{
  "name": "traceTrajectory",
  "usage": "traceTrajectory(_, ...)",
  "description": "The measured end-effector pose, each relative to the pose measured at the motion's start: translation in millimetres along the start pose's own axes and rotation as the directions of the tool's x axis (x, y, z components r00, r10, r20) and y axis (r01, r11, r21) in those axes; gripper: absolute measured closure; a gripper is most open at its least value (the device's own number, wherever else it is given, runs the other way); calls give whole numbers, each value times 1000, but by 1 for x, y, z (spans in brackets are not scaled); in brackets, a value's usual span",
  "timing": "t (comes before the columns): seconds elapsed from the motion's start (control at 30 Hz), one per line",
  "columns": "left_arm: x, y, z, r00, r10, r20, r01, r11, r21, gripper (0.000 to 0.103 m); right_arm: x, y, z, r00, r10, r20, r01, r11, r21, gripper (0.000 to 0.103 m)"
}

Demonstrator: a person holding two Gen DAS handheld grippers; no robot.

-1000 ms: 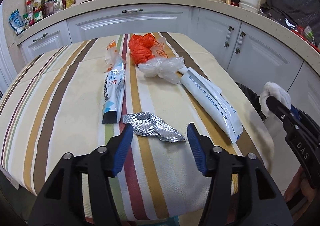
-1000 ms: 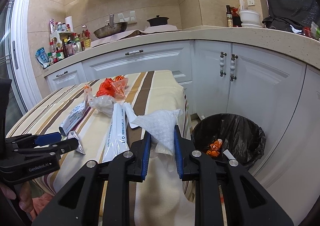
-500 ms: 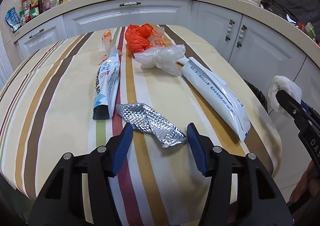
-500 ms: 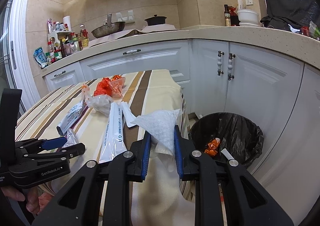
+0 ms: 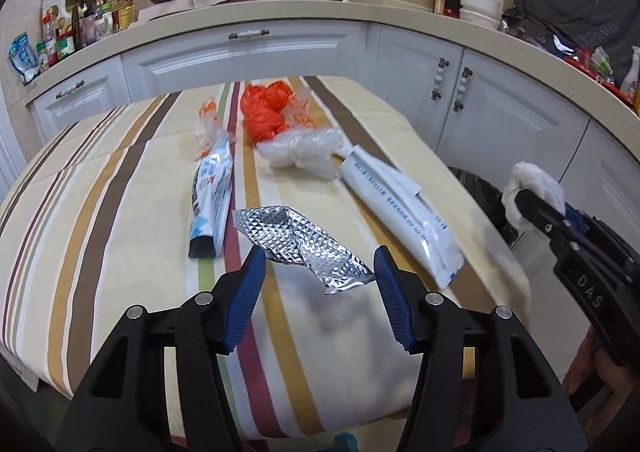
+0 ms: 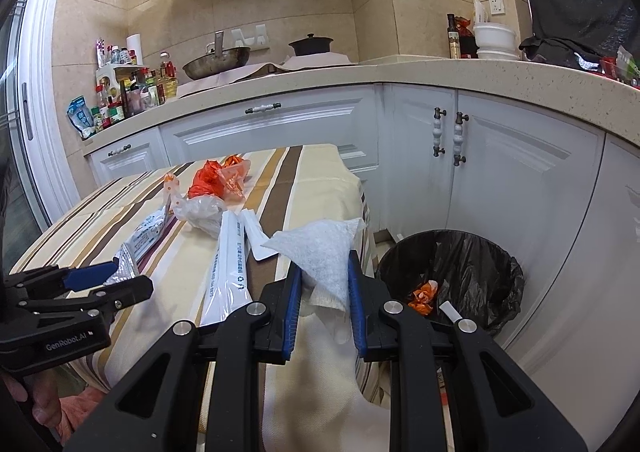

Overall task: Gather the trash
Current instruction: 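Grasp the silver foil blister pack with the left gripper, then carry the foil pack and tissue over the bin and open both grippers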

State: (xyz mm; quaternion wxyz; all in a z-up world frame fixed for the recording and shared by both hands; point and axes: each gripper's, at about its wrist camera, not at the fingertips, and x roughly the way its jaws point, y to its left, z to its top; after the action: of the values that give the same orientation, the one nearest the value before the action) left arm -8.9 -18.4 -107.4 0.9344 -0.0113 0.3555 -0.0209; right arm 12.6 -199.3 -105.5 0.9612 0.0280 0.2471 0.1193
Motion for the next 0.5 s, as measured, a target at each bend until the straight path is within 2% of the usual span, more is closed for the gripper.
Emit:
traceTrajectory(0.27,3,-29,31,997,-52,51,51,998,35,49,-6,-22,12,998,-62,30,61,998,8,80)
traceTrajectory(0.5,18,-73,61,991,-98,86,90,992,88,49,-6,-55,24,988,-144,55,143,990,10,80)
